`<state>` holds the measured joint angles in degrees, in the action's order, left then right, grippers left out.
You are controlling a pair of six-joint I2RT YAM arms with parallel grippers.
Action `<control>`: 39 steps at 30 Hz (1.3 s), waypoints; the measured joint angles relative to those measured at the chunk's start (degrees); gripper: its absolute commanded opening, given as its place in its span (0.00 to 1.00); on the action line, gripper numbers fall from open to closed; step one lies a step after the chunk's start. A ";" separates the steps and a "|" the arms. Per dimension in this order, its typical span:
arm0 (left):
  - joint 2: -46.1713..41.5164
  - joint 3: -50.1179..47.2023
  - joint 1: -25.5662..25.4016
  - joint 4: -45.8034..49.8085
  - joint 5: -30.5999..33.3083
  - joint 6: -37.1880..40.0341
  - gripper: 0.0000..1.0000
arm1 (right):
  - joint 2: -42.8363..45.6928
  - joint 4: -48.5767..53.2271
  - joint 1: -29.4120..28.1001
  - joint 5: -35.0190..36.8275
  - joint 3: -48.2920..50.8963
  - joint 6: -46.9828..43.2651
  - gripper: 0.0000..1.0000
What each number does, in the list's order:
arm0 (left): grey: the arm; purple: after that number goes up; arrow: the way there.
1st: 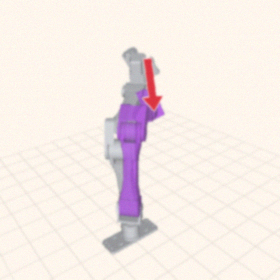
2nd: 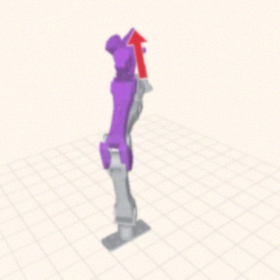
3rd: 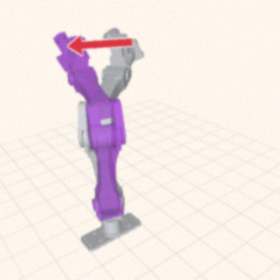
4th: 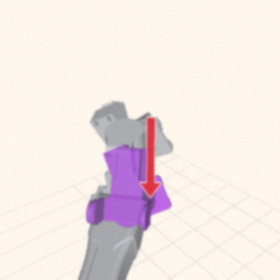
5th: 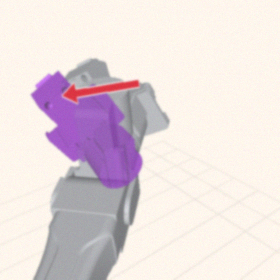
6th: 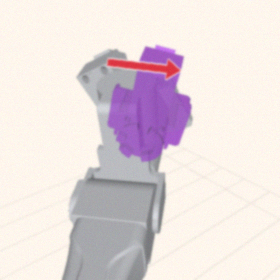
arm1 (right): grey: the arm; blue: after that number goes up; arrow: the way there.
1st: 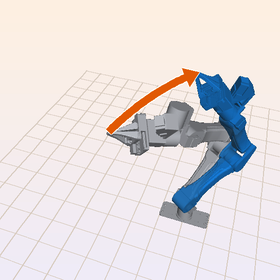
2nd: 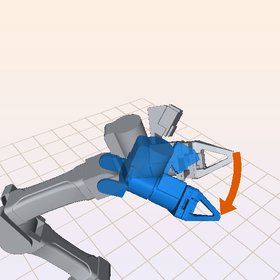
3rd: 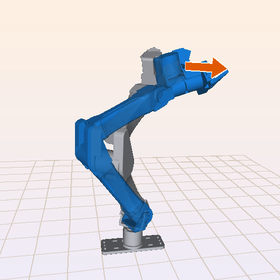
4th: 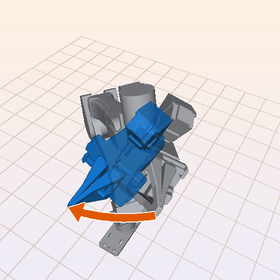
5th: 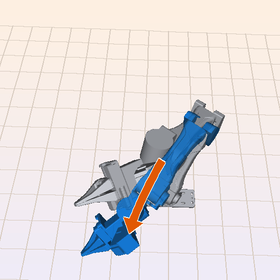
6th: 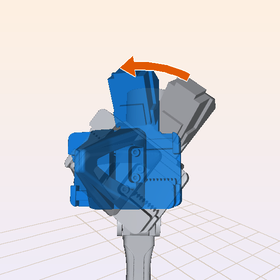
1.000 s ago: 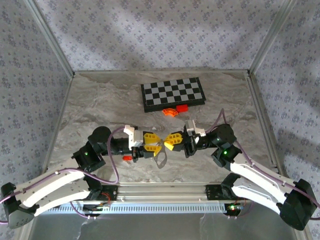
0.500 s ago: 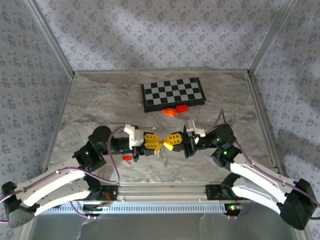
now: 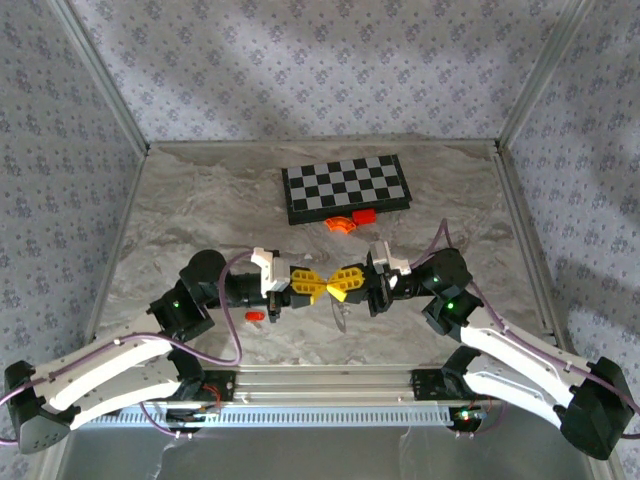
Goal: Put the keys on the keyring
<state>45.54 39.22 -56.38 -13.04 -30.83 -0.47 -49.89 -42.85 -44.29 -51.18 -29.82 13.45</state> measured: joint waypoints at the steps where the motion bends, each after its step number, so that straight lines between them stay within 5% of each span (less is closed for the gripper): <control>1: 0.00 0.11 0.00 0.15 0.00 -0.07 0.00 | 0.04 -0.02 0.00 0.00 0.00 -0.09 0.00; 7: 0.00 0.39 0.00 1.01 0.22 0.02 0.00 | 0.37 0.79 0.00 0.42 0.00 -1.03 0.01; 14: 0.00 3.80 0.00 9.07 2.21 3.08 0.00 | 4.63 12.70 -0.48 5.27 -0.74 -6.84 0.38; 25: 4.55 16.13 -0.07 31.39 10.91 12.55 0.00 | 12.68 35.69 -3.21 19.61 -3.78 -16.96 0.35; 39: 9.11 19.52 -2.91 43.58 13.73 17.09 0.00 | 10.16 41.46 -8.11 24.87 -4.31 -21.77 0.33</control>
<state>54.65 58.74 -59.29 30.55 -17.10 16.62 -39.72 -1.39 -52.40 -26.30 -34.13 -8.32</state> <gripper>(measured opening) 0.045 0.329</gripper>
